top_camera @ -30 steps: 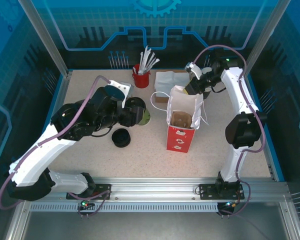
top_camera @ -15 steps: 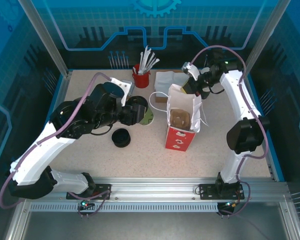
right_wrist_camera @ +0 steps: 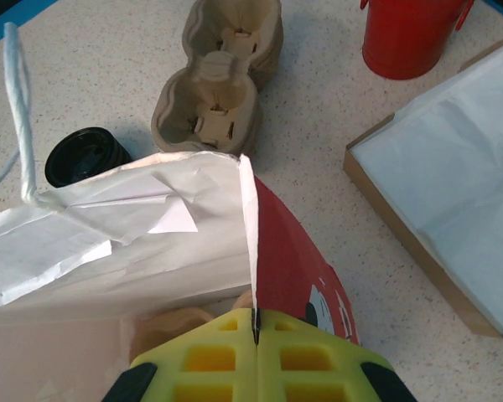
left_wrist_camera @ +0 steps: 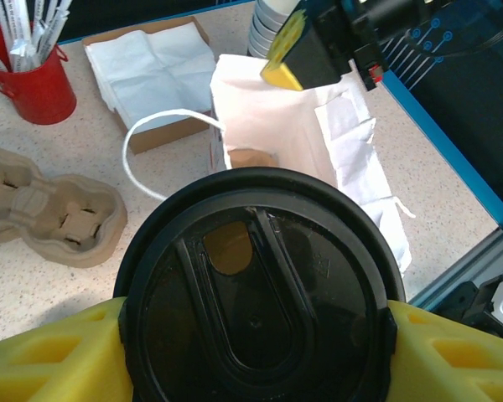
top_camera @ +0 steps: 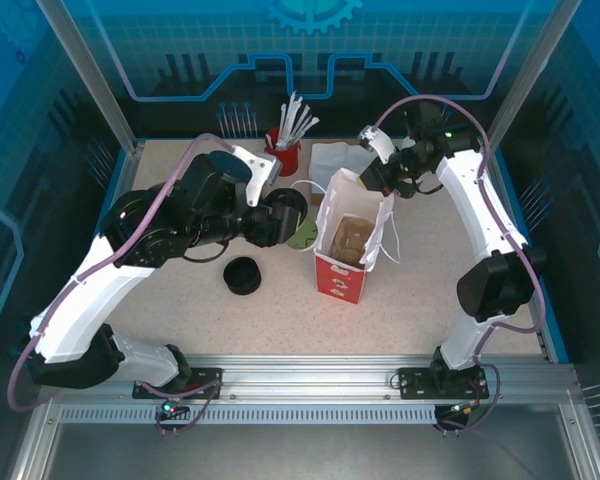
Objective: Pack the takeout coffee
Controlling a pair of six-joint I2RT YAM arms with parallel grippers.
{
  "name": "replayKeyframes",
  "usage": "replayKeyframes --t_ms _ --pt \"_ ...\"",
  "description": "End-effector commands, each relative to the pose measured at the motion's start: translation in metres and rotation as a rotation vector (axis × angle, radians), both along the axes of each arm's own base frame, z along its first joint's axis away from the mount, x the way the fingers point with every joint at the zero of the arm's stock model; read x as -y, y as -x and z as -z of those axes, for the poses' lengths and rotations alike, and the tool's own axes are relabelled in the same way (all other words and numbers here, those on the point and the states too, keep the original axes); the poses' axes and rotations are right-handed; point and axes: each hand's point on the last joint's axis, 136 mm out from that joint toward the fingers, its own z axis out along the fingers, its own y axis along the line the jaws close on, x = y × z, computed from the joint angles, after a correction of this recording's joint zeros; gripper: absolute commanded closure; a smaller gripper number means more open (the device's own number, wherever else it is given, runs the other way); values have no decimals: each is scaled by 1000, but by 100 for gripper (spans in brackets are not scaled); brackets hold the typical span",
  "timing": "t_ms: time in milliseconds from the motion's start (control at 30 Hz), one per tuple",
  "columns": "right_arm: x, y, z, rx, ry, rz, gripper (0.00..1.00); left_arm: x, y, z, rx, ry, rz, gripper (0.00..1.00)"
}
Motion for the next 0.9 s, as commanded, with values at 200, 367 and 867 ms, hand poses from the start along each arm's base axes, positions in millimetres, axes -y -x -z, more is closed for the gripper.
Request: replayKeyframes --t_ms 200,367,867 --pt "1 1 -17 -4 -15 117 100 29 -9 -8 22 43 88 34" --pt "0 4 -15 -32 -30 136 100 42 -18 -8 50 44 113 34" --pt "1 11 -11 -78 -41 194 100 71 -46 13 138 19 146 36"
